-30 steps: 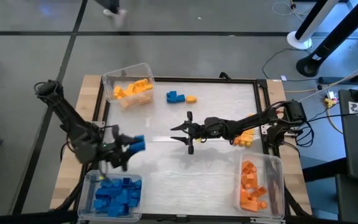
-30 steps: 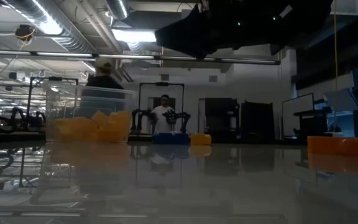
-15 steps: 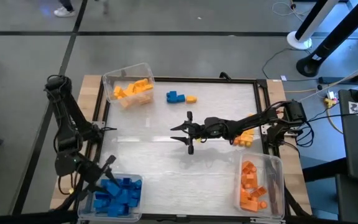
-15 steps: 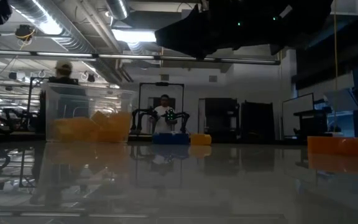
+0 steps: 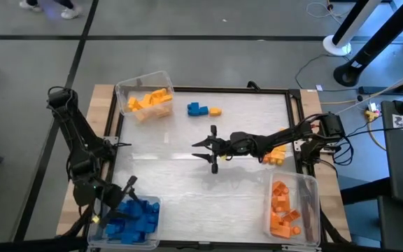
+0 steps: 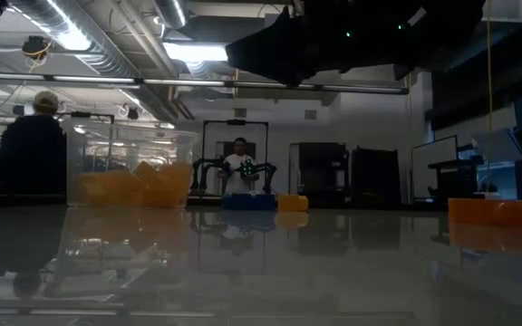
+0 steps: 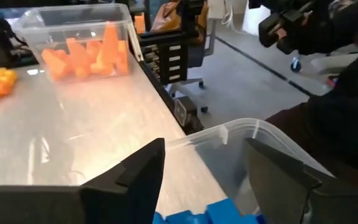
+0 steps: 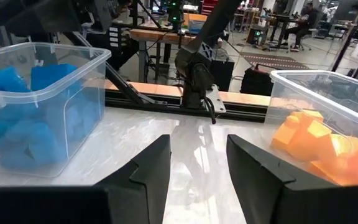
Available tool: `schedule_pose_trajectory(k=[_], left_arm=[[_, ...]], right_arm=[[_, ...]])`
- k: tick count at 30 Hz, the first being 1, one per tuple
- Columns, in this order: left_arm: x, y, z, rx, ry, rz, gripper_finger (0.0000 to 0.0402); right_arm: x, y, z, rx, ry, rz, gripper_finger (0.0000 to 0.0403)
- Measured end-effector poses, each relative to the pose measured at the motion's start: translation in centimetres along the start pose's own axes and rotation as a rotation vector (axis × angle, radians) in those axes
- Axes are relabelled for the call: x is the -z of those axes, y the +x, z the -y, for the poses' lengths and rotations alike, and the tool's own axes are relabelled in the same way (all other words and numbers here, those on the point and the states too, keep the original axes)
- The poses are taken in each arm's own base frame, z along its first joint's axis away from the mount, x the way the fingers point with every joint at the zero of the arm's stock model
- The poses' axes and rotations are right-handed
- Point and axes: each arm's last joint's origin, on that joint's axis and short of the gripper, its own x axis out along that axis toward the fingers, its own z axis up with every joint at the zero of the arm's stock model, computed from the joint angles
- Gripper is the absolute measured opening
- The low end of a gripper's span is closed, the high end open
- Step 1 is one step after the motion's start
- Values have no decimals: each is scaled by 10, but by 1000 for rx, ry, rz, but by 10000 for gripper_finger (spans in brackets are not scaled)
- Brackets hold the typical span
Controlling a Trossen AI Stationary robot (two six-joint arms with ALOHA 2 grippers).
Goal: Sort blocks
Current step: Put the blue game piece into the bottom left transparent bin, then put the yellow game piece into the top transparent bin
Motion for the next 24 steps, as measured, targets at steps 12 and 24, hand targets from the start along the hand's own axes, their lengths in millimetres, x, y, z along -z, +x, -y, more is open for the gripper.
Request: schedule_pose_trajectory(k=[12, 24], left_arm=[[-22, -33, -19, 10, 174, 116, 210], [-13, -60, -42, -33, 171, 14, 210]], right_arm=[[16, -4, 60, 322, 178, -108, 159], [4, -7, 135, 324, 176, -204, 159]])
